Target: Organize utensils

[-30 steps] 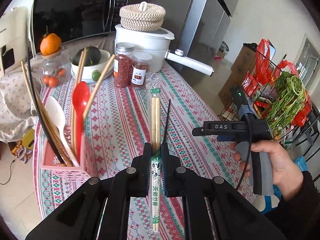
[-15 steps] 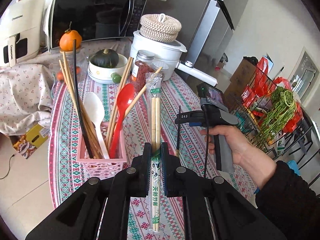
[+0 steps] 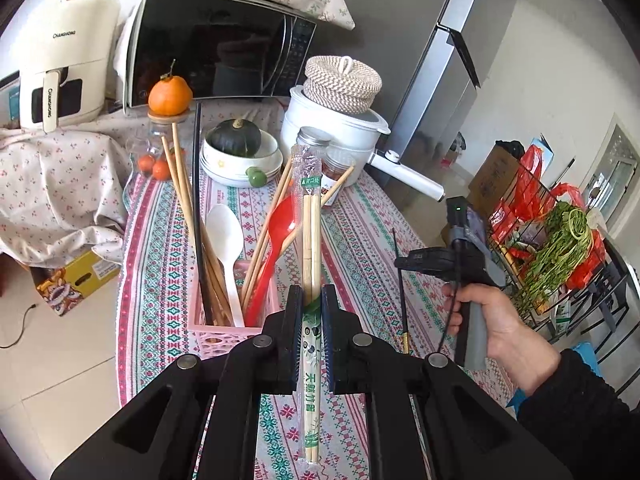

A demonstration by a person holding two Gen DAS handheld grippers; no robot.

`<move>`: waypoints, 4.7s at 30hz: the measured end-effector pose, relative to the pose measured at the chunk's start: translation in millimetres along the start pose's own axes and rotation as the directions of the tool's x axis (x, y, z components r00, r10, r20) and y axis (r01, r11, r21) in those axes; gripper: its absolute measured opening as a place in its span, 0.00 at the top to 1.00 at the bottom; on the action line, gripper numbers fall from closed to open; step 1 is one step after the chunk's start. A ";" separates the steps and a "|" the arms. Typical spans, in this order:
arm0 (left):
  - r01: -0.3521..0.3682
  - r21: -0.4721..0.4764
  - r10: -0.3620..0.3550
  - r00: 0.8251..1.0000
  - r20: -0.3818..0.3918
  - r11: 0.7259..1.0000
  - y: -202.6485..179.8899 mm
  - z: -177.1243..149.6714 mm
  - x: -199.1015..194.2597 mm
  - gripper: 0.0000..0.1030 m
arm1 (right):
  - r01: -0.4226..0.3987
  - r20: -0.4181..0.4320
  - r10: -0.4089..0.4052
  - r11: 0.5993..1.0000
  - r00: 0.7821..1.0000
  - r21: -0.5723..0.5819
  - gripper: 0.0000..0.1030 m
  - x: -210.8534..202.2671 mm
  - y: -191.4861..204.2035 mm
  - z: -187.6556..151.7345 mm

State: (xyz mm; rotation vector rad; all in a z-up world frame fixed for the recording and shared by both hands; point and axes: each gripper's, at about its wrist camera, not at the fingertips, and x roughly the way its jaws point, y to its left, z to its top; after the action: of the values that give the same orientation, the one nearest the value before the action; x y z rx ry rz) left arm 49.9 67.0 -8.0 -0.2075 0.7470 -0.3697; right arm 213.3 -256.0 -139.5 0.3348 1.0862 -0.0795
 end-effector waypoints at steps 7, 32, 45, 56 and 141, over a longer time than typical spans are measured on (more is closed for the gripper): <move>-0.008 0.011 0.008 0.998 0.067 1.000 -10.8 1.7 -12.8 0.91 | -0.140 0.140 0.142 0.990 0.980 -0.024 0.95 -87.2 -3.0 -13.7; -0.167 -0.123 0.203 0.893 0.402 0.978 23.6 26.6 -21.1 0.91 | -0.346 0.273 0.415 0.900 0.868 -0.266 0.95 -204.0 41.3 -64.5; -0.245 -0.062 0.245 0.851 0.464 0.968 30.3 21.3 21.8 0.91 | -0.410 0.252 0.514 0.835 0.820 -0.368 0.95 -218.6 83.9 -76.1; -0.187 -0.105 0.206 0.955 0.213 0.977 47.1 1.9 50.3 0.88 | -0.464 0.278 0.577 0.800 0.767 -0.380 0.95 -231.1 96.9 -73.2; -0.409 -0.053 0.408 0.913 -0.033 0.911 -52.0 -64.3 -7.5 0.09 | 0.000 0.352 0.169 0.902 0.920 -0.433 0.01 -207.8 58.8 -143.1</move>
State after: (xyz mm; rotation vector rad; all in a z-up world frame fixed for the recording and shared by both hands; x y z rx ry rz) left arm -13.0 19.0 -33.2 -0.0975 0.8014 0.0500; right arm 7.1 -177.3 -3.9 -0.0330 0.6707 0.1679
